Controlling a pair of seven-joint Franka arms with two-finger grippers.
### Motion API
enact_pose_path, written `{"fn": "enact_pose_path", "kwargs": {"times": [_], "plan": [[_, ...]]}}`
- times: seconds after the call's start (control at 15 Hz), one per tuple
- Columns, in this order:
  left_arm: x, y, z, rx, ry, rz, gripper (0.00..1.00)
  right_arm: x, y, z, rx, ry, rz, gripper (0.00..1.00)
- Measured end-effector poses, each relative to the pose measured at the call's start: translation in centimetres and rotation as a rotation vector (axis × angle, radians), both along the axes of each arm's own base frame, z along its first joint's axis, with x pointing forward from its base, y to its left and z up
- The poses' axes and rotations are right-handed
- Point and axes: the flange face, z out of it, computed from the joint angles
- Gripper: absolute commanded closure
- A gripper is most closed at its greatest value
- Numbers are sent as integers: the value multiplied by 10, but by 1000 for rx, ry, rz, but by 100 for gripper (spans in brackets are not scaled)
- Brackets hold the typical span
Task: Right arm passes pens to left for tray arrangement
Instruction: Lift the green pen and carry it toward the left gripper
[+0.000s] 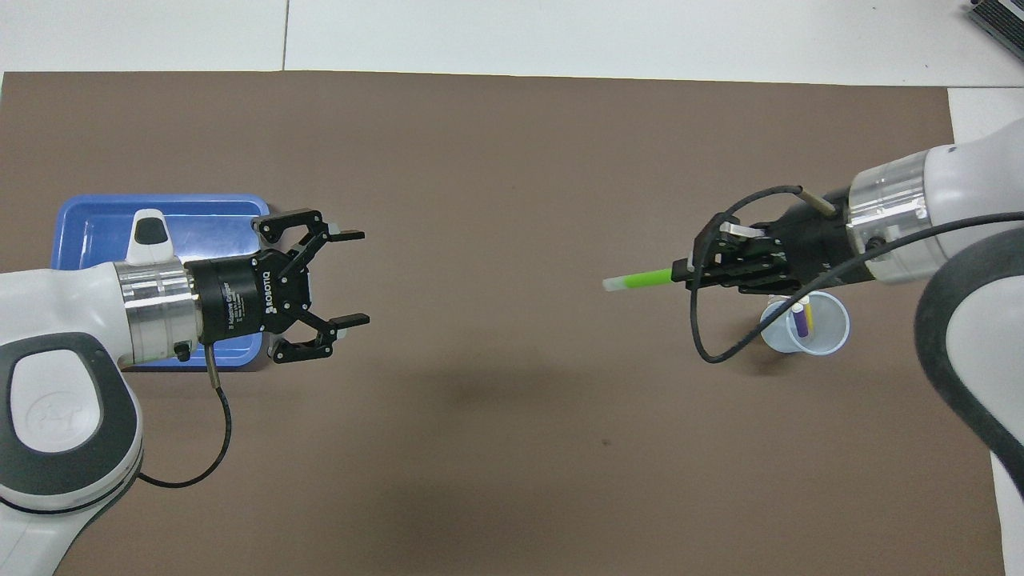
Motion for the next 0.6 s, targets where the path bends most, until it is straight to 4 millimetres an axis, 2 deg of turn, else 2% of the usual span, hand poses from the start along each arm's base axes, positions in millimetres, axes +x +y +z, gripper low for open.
{"fn": "enact_pose_path", "kwargs": {"times": [0.2, 0.4, 0.6], "plan": [[-2, -27, 8, 14, -13, 66, 0, -7, 56, -10, 36, -45, -74, 100], [-3, -34, 8, 20, -12, 77, 0, -32, 116, -25, 50, -93, -127, 100], [-6, -41, 7, 22, -6, 70, 0, -49, 147, -23, 79, -146, -178, 100]]}}
